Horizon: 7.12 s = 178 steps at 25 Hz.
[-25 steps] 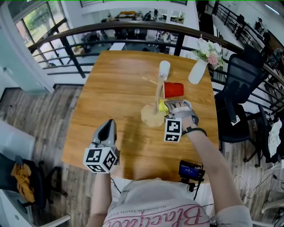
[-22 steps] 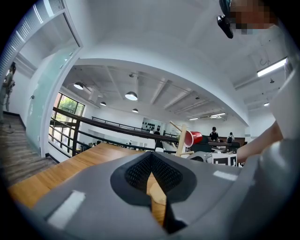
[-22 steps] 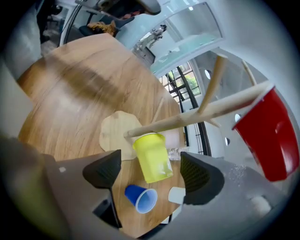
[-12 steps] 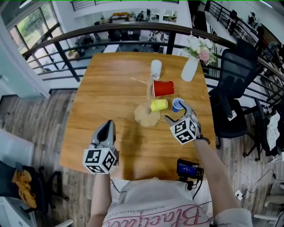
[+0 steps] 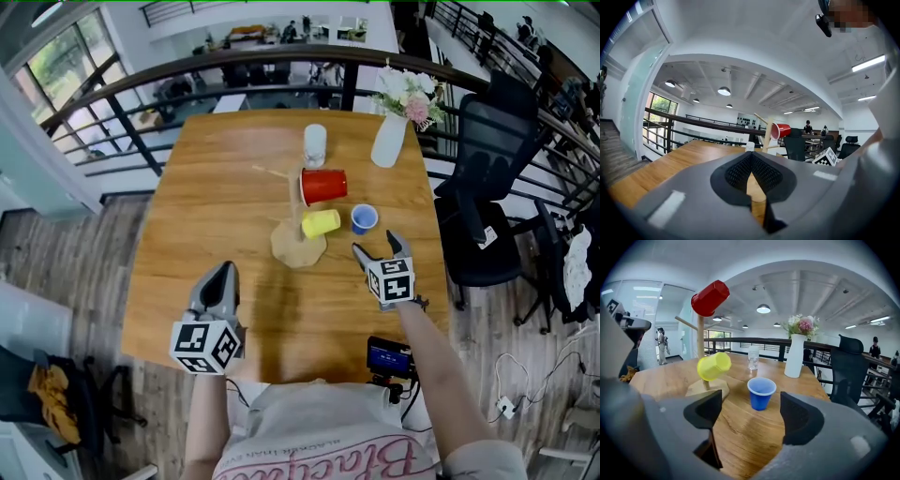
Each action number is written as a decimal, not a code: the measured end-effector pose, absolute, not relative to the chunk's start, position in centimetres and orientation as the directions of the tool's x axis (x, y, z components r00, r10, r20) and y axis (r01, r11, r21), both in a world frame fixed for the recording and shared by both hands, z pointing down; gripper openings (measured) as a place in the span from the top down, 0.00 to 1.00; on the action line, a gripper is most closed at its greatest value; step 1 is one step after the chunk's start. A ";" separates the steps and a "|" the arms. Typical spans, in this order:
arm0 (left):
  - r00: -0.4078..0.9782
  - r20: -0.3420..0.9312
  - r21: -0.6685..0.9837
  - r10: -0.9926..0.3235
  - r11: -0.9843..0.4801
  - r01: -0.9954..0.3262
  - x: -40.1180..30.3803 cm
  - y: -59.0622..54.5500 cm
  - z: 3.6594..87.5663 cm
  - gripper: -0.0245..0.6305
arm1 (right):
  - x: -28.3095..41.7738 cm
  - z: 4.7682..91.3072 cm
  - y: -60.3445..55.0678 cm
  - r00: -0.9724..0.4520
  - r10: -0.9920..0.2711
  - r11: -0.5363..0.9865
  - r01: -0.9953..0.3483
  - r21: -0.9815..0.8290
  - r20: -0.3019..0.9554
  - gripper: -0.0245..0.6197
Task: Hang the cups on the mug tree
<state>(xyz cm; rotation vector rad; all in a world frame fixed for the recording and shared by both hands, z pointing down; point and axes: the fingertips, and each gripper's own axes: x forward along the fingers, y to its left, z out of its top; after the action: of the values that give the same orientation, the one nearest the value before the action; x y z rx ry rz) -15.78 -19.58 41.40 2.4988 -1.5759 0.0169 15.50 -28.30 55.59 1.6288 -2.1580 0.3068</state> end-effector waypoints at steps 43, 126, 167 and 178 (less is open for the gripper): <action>0.501 0.191 0.116 -0.844 -0.488 -0.865 -13.7 -18.0 42.7 0.95 | 13.0 56.9 -29.6 -0.138 -0.881 0.193 -0.978 0.078 0.452 0.56; 0.421 0.191 0.165 -0.887 -0.393 -0.905 -26.7 -19.2 44.4 0.95 | -9.0 54.2 -28.4 -0.635 -0.772 0.128 -0.147 -0.981 -0.006 0.43; 0.526 -0.108 -0.130 -0.844 -0.512 -0.849 -14.5 -21.1 32.7 0.95 | 11.0 31.5 -16.5 -0.200 -0.979 0.190 -0.960 0.205 -0.032 0.96; 0.525 -0.162 -0.170 -0.835 -0.501 -0.849 -14.3 -21.5 29.3 0.95 | 10.5 27.7 -16.7 -0.157 -0.982 0.126 -0.957 0.261 -0.102 0.96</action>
<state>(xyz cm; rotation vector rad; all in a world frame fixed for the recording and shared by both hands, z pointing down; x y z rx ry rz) -14.34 -21.55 29.32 2.9382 -1.6502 -0.0982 10.46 -16.67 27.72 1.9747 -2.2842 -0.4076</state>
